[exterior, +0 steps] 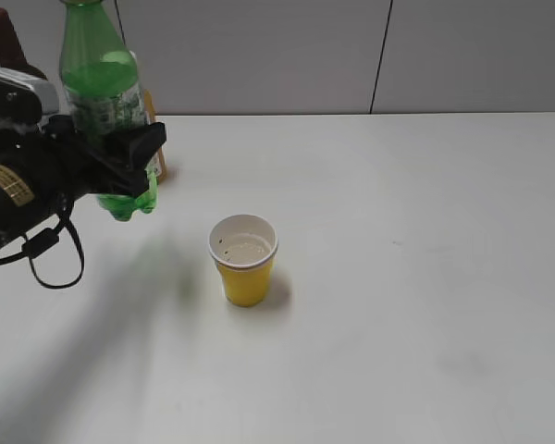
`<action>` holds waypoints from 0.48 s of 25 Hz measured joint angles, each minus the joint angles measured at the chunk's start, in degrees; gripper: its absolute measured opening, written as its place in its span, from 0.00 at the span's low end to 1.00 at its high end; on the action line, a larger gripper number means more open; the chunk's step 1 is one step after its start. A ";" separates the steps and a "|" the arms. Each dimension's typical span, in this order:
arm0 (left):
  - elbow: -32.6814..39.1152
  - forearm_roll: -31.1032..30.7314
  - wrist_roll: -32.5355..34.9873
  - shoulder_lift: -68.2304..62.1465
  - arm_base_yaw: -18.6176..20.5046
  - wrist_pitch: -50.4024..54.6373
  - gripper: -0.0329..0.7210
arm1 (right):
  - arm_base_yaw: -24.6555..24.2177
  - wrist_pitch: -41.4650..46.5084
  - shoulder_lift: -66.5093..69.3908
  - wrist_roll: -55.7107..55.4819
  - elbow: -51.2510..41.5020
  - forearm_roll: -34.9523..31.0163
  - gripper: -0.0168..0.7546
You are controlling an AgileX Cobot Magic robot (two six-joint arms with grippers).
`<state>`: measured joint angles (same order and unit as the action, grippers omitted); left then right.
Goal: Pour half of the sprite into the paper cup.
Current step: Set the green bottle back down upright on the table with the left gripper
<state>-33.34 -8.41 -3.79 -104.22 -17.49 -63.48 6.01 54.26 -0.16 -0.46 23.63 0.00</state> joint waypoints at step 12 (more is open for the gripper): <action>-19.05 -7.16 -2.34 -12.56 -1.90 2.49 0.62 | 0.00 0.00 0.00 0.00 0.00 0.00 0.73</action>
<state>-52.39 -15.58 -6.13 -116.78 -19.39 -60.99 6.01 54.26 -0.16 -0.46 23.63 0.00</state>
